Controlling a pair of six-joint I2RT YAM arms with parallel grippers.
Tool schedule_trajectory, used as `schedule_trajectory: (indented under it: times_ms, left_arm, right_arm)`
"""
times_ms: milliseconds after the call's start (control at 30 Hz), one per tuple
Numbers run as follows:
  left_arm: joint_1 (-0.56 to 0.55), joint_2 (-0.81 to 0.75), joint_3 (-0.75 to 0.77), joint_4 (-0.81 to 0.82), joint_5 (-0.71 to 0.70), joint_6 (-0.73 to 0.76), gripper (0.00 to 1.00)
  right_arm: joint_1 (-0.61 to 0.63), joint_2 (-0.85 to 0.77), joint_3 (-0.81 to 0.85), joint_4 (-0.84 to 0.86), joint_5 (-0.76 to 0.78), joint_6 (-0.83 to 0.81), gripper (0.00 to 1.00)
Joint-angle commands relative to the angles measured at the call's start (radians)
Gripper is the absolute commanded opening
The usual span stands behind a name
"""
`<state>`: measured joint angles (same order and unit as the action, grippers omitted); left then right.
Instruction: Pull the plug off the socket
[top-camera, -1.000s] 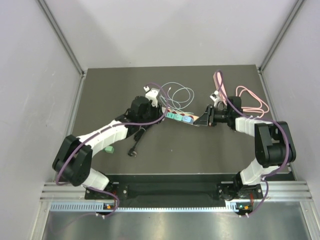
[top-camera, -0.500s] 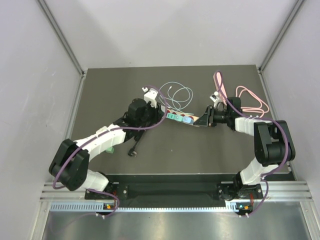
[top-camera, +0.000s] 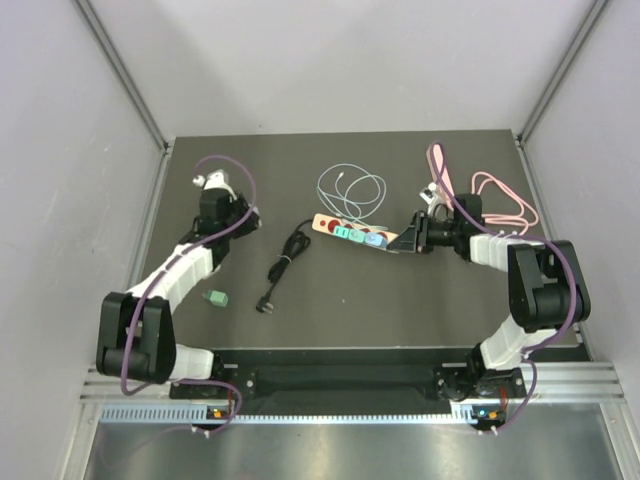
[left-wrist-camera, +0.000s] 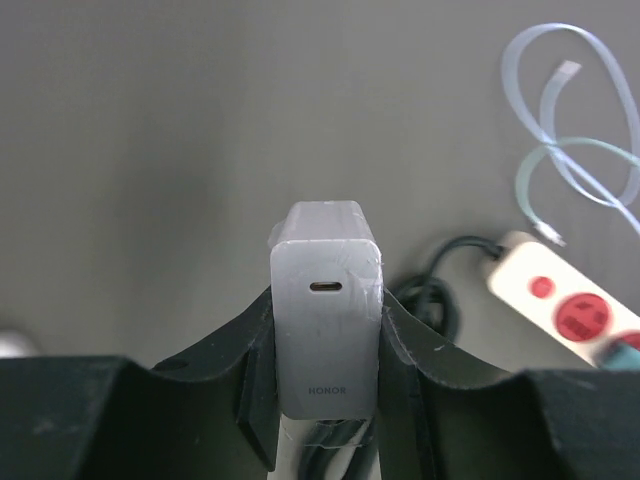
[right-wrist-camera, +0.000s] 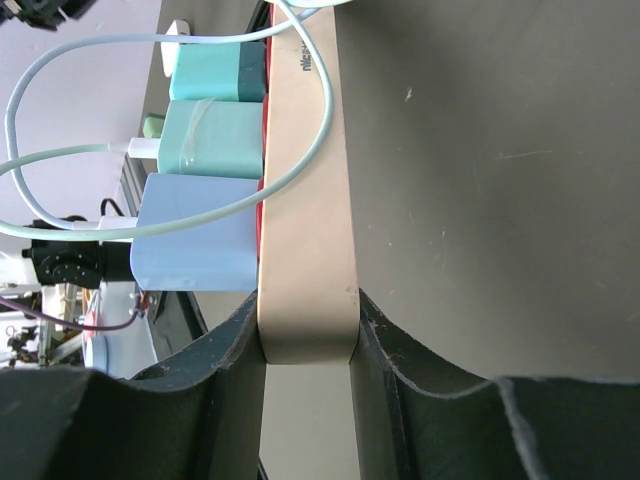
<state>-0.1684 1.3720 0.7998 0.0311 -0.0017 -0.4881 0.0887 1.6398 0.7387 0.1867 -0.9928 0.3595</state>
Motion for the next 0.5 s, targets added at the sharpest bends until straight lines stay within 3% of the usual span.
schedule_trajectory:
  times_ms: [0, 133, 333, 367, 467]
  left_arm:
    - [0.036, -0.092, -0.037, -0.068, -0.125, -0.128, 0.0]
    - [0.098, -0.106, -0.062, -0.143, -0.196, -0.208, 0.0]
    - [0.228, -0.076, -0.09, -0.146, -0.149, -0.251, 0.04]
    - [0.234, -0.073, -0.093, -0.137, -0.146, -0.253, 0.06]
    - [0.262, -0.05, -0.091, -0.126, -0.136, -0.257, 0.25]
  right_arm:
    - [-0.02, 0.0, 0.013, 0.086, 0.0, -0.011, 0.0]
    - [-0.021, -0.001, 0.013, 0.085, 0.002, -0.01, 0.0]
    - [-0.023, -0.003, 0.014, 0.083, 0.0, -0.01, 0.0]
    - [-0.023, -0.005, 0.014, 0.083, 0.0, -0.01, 0.0]
    - [-0.023, -0.006, 0.014, 0.083, -0.001, -0.011, 0.0]
